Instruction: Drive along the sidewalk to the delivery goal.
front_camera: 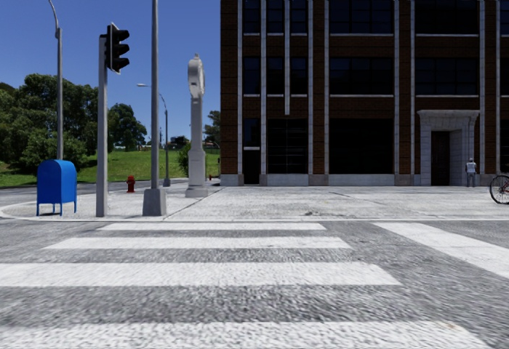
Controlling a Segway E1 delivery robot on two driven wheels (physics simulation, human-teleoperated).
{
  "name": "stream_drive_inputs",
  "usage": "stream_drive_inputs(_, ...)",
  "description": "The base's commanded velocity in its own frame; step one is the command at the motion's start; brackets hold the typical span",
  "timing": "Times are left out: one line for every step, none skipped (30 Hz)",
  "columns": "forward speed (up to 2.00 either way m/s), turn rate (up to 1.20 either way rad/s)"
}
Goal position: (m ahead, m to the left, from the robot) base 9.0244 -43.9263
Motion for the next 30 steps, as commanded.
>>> stream_drive_inputs(2.0, 0.0)
stream_drive_inputs(2.0, 0.0)
stream_drive_inputs(2.0, 0.0)
stream_drive_inputs(2.0, 0.0)
stream_drive_inputs(2.0, 0.0)
stream_drive_inputs(2.0, 0.0)
stream_drive_inputs(2.0, 0.0)
stream_drive_inputs(2.0, 0.0)
stream_drive_inputs(2.0, 0.0)
stream_drive_inputs(2.0, 0.0)
stream_drive_inputs(2.0, 0.0)
stream_drive_inputs(2.0, 0.0)
stream_drive_inputs(2.0, 0.0)
stream_drive_inputs(2.0, 0.0)
stream_drive_inputs(2.0, 0.0)
stream_drive_inputs(2.0, 0.0)
stream_drive_inputs(2.0, 0.0)
stream_drive_inputs(2.0, 0.0)
stream_drive_inputs(2.0, 0.0)
stream_drive_inputs(2.0, 0.0)
stream_drive_inputs(2.0, 0.0)
stream_drive_inputs(2.0, 0.0)
stream_drive_inputs(2.0, 0.0)
stream_drive_inputs(2.0, 0.0)
stream_drive_inputs(2.0, 0.0)
stream_drive_inputs(2.0, 0.0)
stream_drive_inputs(2.0, 0.0)
stream_drive_inputs(2.0, 0.0)
stream_drive_inputs(2.0, 0.0)
stream_drive_inputs(2.0, 0.0)
